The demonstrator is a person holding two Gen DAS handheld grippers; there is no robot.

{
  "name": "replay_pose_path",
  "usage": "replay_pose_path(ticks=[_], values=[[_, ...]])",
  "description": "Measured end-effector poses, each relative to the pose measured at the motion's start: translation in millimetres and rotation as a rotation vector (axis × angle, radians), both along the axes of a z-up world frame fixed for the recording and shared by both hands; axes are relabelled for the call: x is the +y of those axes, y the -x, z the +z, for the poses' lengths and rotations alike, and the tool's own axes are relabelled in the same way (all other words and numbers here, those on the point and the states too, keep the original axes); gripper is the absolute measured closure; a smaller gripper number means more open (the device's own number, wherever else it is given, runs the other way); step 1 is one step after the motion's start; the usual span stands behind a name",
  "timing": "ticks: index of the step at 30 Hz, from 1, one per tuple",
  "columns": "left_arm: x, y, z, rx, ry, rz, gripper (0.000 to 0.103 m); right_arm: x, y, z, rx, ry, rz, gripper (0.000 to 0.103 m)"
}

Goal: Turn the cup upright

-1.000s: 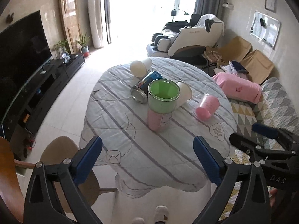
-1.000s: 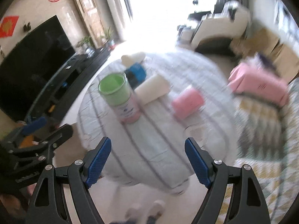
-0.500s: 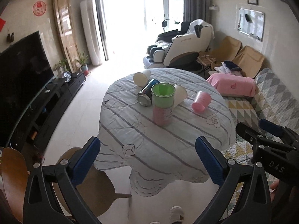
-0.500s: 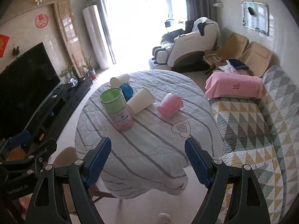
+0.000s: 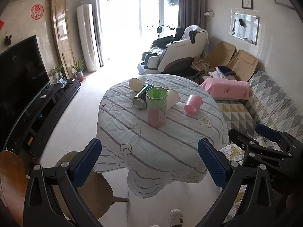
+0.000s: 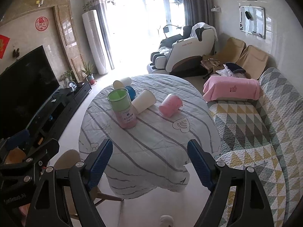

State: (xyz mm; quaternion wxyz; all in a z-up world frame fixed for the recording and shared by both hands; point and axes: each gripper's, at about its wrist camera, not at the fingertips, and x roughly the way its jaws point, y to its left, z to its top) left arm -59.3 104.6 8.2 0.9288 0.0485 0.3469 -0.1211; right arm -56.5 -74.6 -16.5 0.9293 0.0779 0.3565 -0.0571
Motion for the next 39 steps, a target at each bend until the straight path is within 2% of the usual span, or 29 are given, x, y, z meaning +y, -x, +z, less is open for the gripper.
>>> replay_pose_path(ticks=[8, 13, 29, 39], values=[[-10, -3, 2, 0.007, 0.011, -0.004, 0.000, -2, -1, 1, 0.016, 0.013, -0.002, 0.021], [-33, -13, 7, 0.001, 0.005, -0.011, 0.000, -12, -7, 5, 0.014, 0.014, 0.000, 0.021], [-120, -77, 3, 0.026, -0.063, 0.085, 0.000, -100, -82, 1, 0.031, -0.028, 0.084, 0.021], [-137, -99, -2, 0.041, -0.075, 0.143, 0.000, -119, -111, 1, 0.038, -0.030, 0.158, 0.021]])
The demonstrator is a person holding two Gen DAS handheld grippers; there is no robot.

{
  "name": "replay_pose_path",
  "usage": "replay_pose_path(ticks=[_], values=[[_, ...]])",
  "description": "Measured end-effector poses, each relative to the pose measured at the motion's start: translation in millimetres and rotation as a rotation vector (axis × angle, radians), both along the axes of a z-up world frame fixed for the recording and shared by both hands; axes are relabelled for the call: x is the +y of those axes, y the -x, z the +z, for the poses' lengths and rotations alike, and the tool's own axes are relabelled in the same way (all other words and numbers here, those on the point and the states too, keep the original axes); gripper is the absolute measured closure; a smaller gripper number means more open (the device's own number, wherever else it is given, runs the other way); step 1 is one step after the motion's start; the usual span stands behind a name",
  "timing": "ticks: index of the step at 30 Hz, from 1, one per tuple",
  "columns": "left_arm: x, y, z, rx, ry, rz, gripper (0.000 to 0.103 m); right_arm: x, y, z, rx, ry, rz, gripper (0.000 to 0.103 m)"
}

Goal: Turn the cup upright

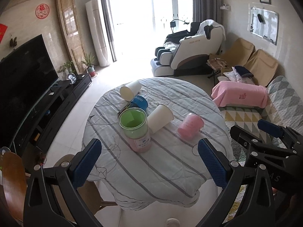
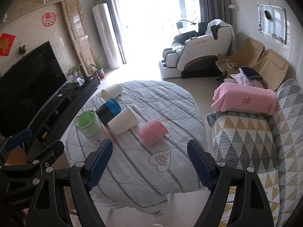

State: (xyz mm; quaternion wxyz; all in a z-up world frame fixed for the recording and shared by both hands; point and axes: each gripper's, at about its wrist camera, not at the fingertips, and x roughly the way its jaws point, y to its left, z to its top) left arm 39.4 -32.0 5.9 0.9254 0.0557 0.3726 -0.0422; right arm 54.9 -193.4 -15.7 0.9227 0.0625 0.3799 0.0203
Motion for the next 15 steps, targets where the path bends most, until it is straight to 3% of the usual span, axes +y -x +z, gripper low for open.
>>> replay_pose_path(ticks=[15], values=[[2, -10, 0, -0.019, -0.004, 0.047, 0.000, -3, -21, 3, -0.015, 0.017, 0.057, 0.021]])
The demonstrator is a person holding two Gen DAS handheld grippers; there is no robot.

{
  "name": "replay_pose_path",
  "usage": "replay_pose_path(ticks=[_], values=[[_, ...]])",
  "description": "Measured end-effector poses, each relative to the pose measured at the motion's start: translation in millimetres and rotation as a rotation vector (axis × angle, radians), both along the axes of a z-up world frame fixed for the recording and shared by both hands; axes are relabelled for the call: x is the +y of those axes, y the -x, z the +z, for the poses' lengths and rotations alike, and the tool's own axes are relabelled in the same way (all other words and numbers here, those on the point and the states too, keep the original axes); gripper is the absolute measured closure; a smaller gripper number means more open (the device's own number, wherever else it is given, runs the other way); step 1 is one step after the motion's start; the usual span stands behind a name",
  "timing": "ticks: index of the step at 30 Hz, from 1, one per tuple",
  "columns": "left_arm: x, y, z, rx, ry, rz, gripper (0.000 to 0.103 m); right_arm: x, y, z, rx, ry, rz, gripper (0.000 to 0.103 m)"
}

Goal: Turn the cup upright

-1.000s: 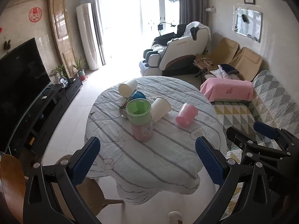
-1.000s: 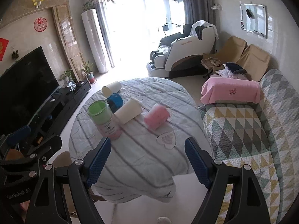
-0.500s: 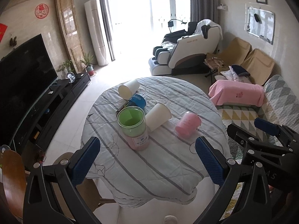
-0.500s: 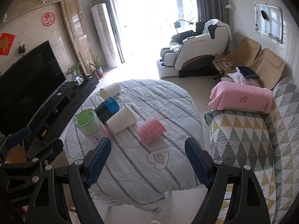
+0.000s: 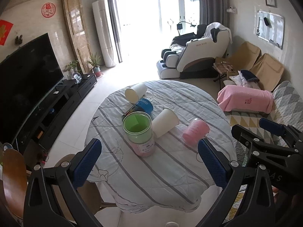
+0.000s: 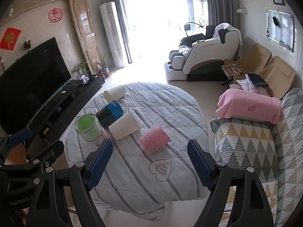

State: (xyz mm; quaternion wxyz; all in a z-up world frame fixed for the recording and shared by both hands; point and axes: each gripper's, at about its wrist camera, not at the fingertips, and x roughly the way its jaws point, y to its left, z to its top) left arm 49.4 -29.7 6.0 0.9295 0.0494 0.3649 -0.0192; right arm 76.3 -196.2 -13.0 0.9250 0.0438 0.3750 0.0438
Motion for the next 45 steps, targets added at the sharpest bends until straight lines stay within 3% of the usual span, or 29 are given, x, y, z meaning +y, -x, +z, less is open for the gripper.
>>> replay_pose_path(ticks=[45], values=[[10, 19, -9, -0.031, -0.015, 0.015, 0.000, 10, 13, -3, 0.019, 0.011, 0.025, 0.021]])
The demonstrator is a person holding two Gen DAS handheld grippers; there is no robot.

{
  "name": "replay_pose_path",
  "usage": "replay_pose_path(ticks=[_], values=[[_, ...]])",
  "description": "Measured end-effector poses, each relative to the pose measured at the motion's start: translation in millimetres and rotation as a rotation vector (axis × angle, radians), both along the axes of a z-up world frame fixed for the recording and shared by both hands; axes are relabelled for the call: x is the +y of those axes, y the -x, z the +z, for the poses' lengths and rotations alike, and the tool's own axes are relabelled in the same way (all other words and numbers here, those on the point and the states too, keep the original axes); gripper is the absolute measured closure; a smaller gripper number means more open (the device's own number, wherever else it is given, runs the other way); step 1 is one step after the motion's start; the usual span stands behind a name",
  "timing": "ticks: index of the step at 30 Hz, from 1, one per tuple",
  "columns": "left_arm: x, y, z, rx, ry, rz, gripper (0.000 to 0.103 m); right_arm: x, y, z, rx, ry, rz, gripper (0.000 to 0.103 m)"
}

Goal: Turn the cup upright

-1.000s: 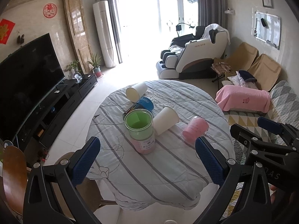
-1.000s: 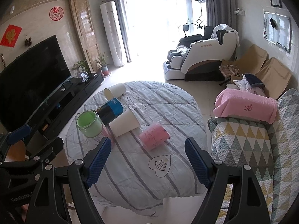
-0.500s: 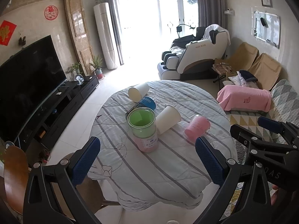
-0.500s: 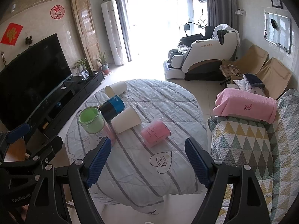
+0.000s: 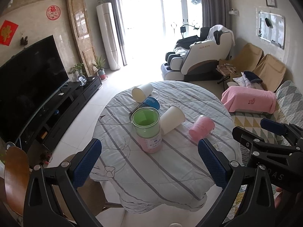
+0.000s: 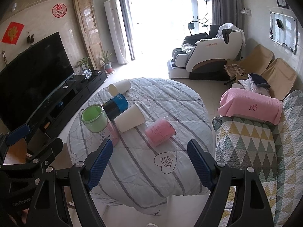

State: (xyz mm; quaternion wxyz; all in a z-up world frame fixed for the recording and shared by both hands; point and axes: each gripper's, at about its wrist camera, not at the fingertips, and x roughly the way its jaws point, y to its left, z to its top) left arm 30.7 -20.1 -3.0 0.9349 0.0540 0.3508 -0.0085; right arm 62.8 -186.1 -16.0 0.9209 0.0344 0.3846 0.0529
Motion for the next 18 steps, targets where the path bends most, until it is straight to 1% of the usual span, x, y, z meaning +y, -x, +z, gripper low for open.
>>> replay_pose_path(ticks=[15, 18], values=[[6.7, 1.2, -3.0, 0.002, 0.000, 0.006, 0.000, 0.4, -3.7, -3.9, 0.012, 0.000, 0.013, 0.021], [9.6, -0.6, -5.2, 0.012, 0.002, 0.005, 0.000, 1.7, -5.7, -6.0, 0.016, 0.005, 0.018, 0.021]])
